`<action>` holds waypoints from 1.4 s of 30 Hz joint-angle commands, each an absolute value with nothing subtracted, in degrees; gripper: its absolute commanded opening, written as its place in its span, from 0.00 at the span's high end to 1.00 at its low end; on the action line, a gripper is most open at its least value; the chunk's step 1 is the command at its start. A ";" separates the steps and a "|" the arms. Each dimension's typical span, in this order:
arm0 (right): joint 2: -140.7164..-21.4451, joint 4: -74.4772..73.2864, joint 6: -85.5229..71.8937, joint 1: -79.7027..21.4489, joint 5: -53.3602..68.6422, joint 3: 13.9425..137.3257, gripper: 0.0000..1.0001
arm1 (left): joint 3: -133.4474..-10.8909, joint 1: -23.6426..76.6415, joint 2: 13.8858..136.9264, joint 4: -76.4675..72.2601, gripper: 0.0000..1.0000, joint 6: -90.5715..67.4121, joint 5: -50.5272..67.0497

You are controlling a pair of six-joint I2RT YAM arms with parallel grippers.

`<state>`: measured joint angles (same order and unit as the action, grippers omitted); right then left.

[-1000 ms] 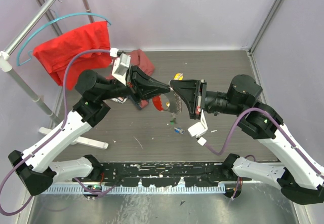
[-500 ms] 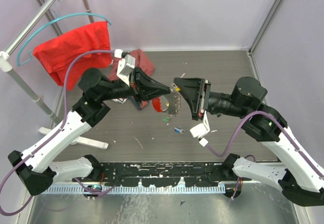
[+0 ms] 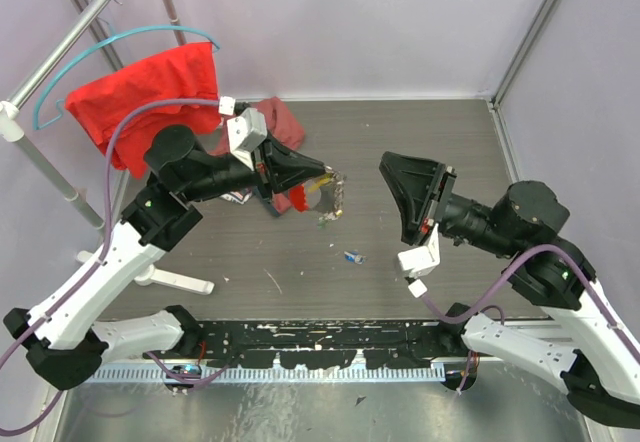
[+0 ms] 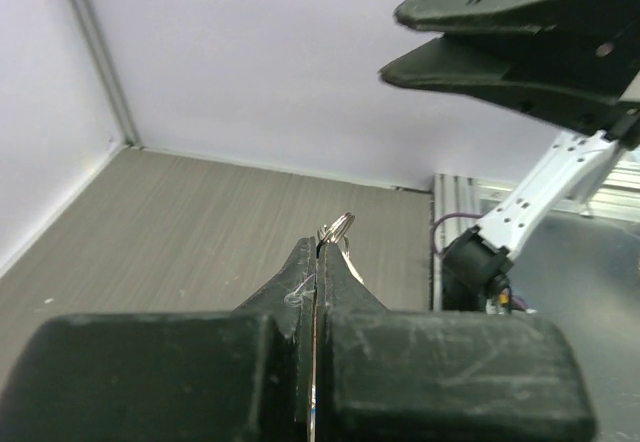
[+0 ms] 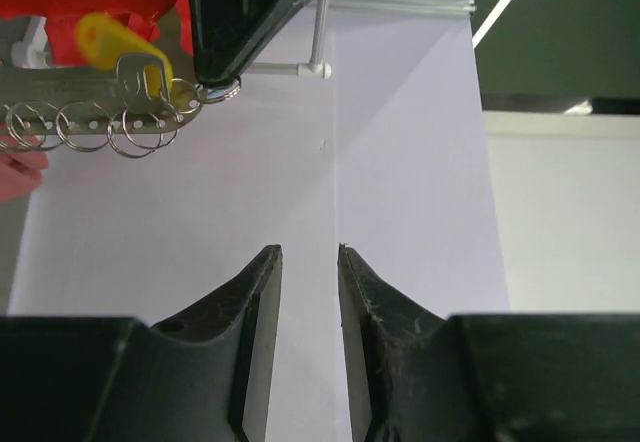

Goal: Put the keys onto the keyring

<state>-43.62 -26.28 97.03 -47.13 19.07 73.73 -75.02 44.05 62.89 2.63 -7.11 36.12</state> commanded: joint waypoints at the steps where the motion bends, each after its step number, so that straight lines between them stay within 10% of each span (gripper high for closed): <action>1: -42.63 -21.51 84.26 -47.22 16.93 73.75 0.66 | -78.44 44.28 60.96 10.88 1.00 3.24 28.74; 9: -46.71 -11.01 29.02 -47.20 17.38 73.71 0.65 | -81.94 44.24 61.40 18.98 1.00 15.88 22.51; 15: -53.73 -15.68 -1.62 -47.20 2.86 79.42 0.38 | -83.22 44.25 61.43 21.07 1.00 18.67 18.80; 20: -55.65 -11.29 -5.11 -47.20 10.90 76.59 0.26 | -84.07 44.22 61.87 22.08 1.00 17.97 19.13; 26: -55.41 -7.51 4.38 -47.16 13.30 74.15 0.46 | -82.87 44.25 60.83 20.70 1.00 17.38 20.99; 42: -60.06 -8.20 20.55 -47.20 20.10 77.09 0.58 | -83.53 44.24 61.39 20.37 1.00 15.83 24.12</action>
<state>-59.09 -10.13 17.85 -47.13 17.78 73.95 -81.65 44.05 62.02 22.20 16.34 23.07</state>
